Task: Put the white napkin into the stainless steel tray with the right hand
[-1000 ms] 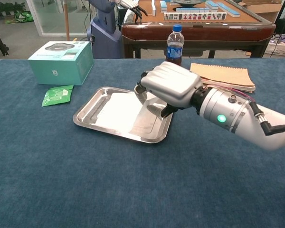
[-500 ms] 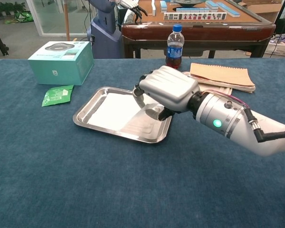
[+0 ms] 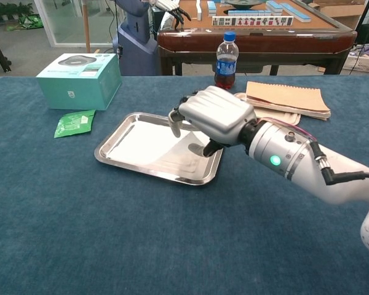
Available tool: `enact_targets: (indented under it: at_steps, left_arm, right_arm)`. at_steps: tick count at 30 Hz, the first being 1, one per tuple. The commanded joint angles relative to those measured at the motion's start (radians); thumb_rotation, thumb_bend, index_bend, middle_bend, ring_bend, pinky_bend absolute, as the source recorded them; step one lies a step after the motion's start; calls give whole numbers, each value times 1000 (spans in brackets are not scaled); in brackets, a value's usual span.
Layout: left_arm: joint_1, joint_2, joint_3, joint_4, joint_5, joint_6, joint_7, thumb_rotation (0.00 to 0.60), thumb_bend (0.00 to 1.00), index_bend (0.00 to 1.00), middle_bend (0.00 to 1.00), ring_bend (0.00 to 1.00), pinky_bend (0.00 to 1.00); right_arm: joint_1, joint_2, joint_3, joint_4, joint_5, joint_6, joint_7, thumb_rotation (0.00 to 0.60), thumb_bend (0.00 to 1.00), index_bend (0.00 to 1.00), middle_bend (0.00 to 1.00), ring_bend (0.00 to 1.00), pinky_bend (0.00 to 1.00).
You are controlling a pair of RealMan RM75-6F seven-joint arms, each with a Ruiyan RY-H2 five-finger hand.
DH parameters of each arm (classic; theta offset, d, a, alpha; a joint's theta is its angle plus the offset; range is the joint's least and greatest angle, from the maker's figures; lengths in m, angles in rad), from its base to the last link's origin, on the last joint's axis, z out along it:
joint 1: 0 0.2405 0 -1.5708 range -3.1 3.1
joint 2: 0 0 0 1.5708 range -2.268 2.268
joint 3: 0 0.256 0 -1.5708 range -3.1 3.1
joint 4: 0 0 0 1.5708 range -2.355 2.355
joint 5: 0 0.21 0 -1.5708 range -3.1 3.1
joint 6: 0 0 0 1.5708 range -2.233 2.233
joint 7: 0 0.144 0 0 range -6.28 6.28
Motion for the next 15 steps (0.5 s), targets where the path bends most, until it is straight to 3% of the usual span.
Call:
enact_targets:
  at_steps: [1, 15]
  left_arm:
    - [1, 0, 0, 1, 2, 3, -2, 600, 242, 198, 91, 90, 0]
    - [13, 1, 1, 8, 6, 22, -15, 600, 242, 198, 91, 89, 0]
  right_arm:
    - [3, -2, 12, -8, 13, -8, -9, 600, 283, 427, 339, 203, 233]
    - [-21, 61, 29, -142, 54, -6, -88, 600, 65, 337, 313, 183, 223]
